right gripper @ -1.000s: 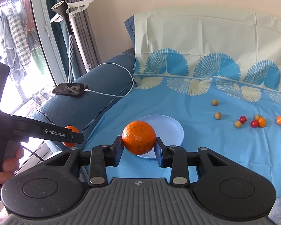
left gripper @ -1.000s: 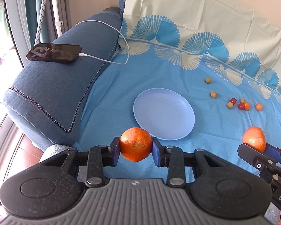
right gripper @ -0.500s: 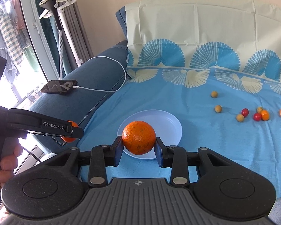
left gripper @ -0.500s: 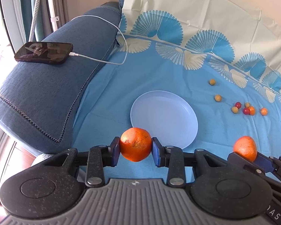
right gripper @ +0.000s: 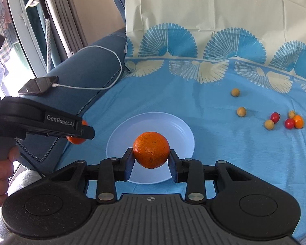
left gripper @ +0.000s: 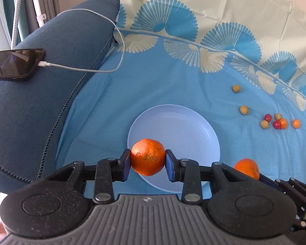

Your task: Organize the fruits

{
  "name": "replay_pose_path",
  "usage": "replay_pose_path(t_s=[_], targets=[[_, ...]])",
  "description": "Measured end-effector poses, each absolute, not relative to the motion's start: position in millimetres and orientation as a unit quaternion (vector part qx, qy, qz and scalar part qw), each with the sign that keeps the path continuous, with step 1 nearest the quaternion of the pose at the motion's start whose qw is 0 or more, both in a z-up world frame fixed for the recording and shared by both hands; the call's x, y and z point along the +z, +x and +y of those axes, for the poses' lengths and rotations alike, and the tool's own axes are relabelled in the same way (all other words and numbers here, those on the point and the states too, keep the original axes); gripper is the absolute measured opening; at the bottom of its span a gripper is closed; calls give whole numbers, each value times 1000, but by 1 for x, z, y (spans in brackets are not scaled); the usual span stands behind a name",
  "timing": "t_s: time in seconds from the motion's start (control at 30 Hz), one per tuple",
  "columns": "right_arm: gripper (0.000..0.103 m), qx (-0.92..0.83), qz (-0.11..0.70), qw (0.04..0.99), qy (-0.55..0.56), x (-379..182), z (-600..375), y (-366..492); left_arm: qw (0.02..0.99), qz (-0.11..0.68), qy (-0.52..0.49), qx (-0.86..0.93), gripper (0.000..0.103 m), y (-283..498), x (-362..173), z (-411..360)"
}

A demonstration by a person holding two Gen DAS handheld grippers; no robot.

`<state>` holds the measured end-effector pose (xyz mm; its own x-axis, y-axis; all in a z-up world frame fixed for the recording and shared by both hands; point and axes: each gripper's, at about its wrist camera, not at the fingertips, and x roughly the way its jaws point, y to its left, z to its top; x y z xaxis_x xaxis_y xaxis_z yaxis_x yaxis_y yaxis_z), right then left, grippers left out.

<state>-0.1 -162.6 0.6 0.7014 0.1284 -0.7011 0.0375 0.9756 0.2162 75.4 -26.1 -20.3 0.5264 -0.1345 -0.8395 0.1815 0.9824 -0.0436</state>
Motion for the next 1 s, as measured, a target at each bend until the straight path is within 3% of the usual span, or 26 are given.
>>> replay_pose_path(t_s=[0.67, 0.7, 0.77, 0.83, 0.87, 0.9, 1.0], targets=[[37, 41, 449, 890, 64, -72, -152, 70, 841, 531, 77, -72, 41, 142, -103, -45], [38, 40, 451, 890, 62, -73, -151, 71, 842, 529, 77, -72, 44, 142, -102, -44], [39, 37, 451, 889, 61, -74, -150, 75, 851, 515, 78, -76, 87, 140, -97, -45], [57, 30, 446, 892, 66, -71, -151, 76, 866, 488, 80, -75, 102, 133, -86, -42], [75, 26, 443, 894, 68, -69, -152, 75, 872, 476, 83, -76, 103, 129, -79, -41], [86, 19, 437, 897, 68, -64, -154, 73, 874, 472, 89, -78, 103, 125, -74, -40], [92, 18, 426, 902, 63, -51, -156, 63, 874, 470, 104, -72, 103, 111, -60, -34]])
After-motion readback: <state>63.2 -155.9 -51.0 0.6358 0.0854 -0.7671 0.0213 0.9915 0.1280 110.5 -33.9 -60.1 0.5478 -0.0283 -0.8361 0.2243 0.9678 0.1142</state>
